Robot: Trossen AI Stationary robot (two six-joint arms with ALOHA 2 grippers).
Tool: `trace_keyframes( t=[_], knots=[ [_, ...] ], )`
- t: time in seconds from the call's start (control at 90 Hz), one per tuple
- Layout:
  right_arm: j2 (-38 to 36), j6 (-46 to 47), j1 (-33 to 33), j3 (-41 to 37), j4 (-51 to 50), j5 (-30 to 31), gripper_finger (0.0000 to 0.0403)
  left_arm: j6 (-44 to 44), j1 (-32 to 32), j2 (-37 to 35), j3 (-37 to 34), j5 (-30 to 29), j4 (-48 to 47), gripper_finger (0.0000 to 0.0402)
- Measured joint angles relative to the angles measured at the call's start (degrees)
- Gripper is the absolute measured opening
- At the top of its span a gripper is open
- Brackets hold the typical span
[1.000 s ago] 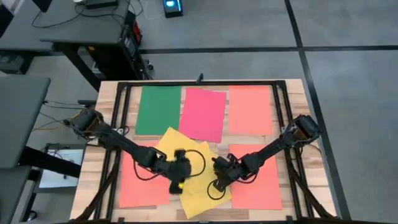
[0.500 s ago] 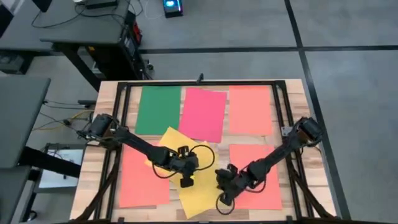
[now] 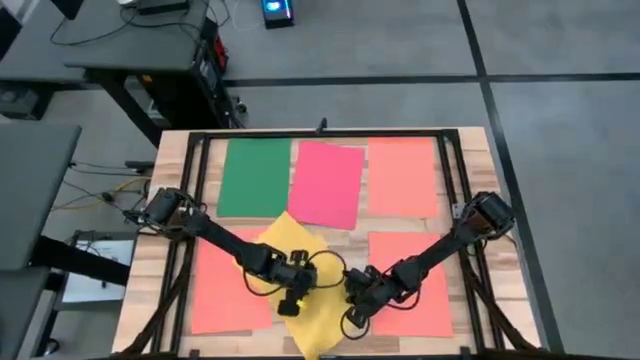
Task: Organize paper
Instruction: Stack the yellow paper on top of the yellow paper
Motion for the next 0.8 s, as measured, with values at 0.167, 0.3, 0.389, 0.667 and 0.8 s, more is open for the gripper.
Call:
trace_keyframes(
  t=[0.167,0.3,0.389,0.667,0.8],
  knots=[
    [0.04,1.68,0.03,-0.09,0.23,-0.89,0.0000,1.38,-0.01,-0.02,0.01,-0.02,-1.29,0.0120],
    [0.04,4.61,0.76,-0.11,0.21,-2.10,0.0000,1.07,0.97,-0.29,-0.02,0.06,-1.65,0.0120],
    [0.04,6.25,1.42,-0.11,0.26,-2.96,0.0000,1.06,1.61,-0.89,-0.10,0.04,-2.04,0.0120],
    [0.04,8.93,1.76,-0.13,0.39,-4.29,0.0000,1.43,2.34,-4.04,-0.31,-0.22,-1.24,0.0120],
    [0.04,9.60,1.05,-0.15,0.39,-5.02,0.0000,0.85,1.86,-4.04,-0.31,-0.22,-0.03,0.0120]
  ],
)
